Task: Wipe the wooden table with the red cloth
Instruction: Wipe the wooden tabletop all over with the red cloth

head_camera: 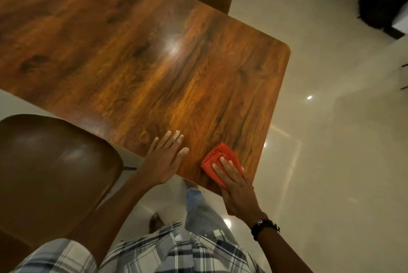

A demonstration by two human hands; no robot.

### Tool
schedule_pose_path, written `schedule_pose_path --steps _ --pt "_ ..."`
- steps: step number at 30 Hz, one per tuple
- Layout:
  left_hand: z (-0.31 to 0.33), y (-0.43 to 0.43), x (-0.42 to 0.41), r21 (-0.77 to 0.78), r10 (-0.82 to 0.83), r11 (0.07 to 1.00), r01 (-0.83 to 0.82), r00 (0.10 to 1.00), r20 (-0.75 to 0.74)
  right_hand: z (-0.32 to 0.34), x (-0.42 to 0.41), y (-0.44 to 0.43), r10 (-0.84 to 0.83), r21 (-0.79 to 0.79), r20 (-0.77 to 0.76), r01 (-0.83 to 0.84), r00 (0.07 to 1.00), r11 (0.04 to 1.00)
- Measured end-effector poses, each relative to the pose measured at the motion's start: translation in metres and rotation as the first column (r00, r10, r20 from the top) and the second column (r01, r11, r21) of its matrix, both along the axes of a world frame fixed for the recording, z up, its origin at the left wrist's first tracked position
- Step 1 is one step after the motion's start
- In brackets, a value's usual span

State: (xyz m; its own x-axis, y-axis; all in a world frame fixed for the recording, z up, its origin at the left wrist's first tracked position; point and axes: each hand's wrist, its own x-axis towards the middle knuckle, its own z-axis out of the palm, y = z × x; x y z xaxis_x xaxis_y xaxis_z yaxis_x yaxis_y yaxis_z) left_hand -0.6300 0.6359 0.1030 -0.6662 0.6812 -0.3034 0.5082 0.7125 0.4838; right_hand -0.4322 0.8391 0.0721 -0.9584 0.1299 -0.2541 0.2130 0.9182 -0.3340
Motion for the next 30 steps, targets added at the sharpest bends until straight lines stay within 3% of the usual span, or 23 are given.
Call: schedule_pose_path --steps 11,17,20,24,30 --pt "-0.004 0.111 -0.104 -0.003 0.048 0.999 -0.047 0.996 0.078 -0.014 -0.16 0.177 -0.332 0.012 -0.015 0.333 0.943 0.943" --pt "-0.025 0.175 -0.182 0.06 0.113 0.992 -0.111 0.993 -0.026 -0.018 -0.293 0.297 -0.433 0.05 -0.047 0.435 0.9 0.899" --pt "-0.034 0.184 -0.203 0.031 0.04 0.999 -0.036 0.988 -0.147 -0.016 -0.364 0.332 -0.468 0.042 -0.037 0.469 0.883 0.882" --pt "-0.029 0.186 -0.208 -0.05 -0.012 0.999 0.005 0.99 -0.143 -0.01 -0.458 0.312 -0.423 0.05 -0.041 0.425 0.905 0.904" --pt "-0.015 0.2 -0.22 -0.227 -0.073 0.973 0.054 0.994 -0.078 -0.013 -0.515 0.21 -0.089 0.053 -0.12 0.096 0.989 0.994"
